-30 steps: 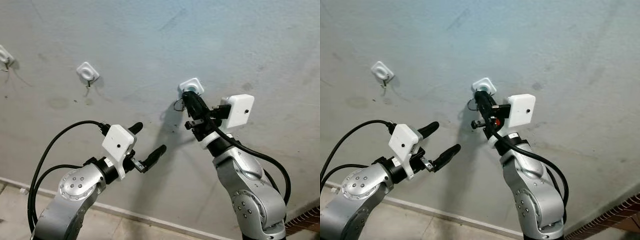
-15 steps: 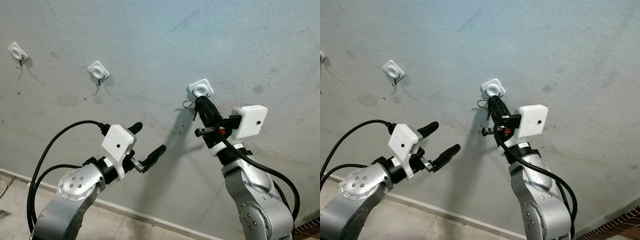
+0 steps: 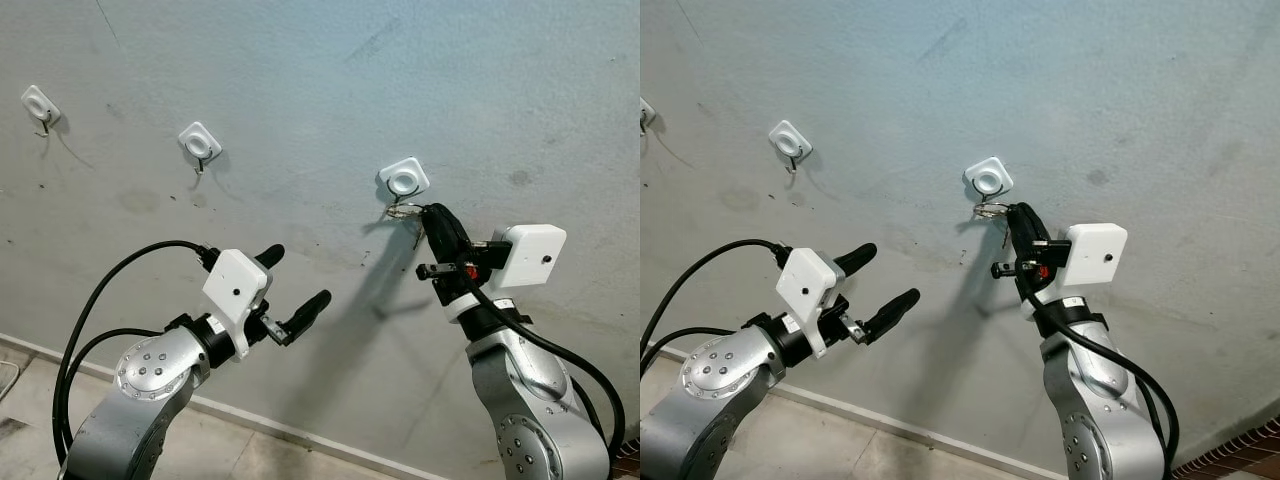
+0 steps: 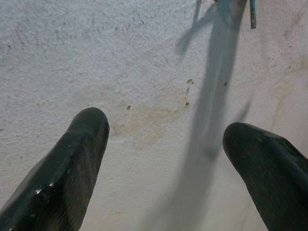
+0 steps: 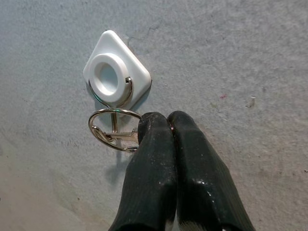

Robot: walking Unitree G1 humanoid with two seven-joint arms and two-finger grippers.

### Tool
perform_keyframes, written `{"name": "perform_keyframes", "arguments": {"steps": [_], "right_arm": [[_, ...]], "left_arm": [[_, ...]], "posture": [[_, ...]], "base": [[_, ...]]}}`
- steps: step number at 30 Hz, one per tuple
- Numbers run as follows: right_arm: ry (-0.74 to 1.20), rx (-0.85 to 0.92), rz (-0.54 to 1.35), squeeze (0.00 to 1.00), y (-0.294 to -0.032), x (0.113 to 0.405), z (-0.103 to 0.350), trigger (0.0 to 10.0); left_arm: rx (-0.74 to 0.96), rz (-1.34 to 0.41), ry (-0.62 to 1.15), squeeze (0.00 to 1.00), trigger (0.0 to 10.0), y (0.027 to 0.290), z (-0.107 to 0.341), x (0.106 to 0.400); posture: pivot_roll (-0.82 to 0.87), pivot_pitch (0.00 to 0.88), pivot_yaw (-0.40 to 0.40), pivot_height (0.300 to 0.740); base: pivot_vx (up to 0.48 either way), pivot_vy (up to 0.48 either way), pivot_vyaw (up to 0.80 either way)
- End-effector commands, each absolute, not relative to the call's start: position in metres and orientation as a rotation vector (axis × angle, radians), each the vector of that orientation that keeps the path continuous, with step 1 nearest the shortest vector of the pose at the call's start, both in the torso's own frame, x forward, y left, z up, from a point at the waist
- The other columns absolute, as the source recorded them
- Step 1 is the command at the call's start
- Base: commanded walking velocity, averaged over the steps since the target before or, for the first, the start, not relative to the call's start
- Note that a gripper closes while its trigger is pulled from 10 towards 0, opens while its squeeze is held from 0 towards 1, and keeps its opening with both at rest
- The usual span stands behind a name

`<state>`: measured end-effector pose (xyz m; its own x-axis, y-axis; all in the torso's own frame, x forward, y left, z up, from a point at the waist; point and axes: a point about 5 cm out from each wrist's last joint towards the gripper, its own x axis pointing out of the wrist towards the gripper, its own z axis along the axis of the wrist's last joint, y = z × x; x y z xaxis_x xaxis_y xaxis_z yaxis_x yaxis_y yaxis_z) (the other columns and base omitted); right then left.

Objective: Hang keys on a hook

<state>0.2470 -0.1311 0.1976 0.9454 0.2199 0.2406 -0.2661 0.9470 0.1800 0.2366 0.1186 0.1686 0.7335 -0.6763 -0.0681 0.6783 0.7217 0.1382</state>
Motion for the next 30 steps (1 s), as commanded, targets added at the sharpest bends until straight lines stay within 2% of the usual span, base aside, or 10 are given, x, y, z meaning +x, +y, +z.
{"name": "perform_keyframes", "arguments": {"steps": [1,17,30], "right_arm": [[-0.161,0.186,0.131,0.00,-0.151,0.252,0.186,10.0],[-0.107,0.212,0.279,0.00,-0.130,0.243,0.180,10.0],[-0.166,0.286,0.245,0.00,-0.127,0.253,0.205,10.0]], "left_arm": [[0.173,-0.754,-0.002,0.00,10.0,0.117,0.171,0.236],[0.176,-0.758,-0.004,0.00,10.0,0.117,0.170,0.236],[0.175,-0.756,-0.005,0.00,10.0,0.116,0.170,0.236]], "posture": [[0.23,0.000,-0.030,0.740],[0.23,0.000,-0.028,0.740],[0.23,0.000,-0.029,0.740]], "base": [[0.000,0.000,0.00],[0.000,0.000,0.00],[0.000,0.000,0.00]]}}
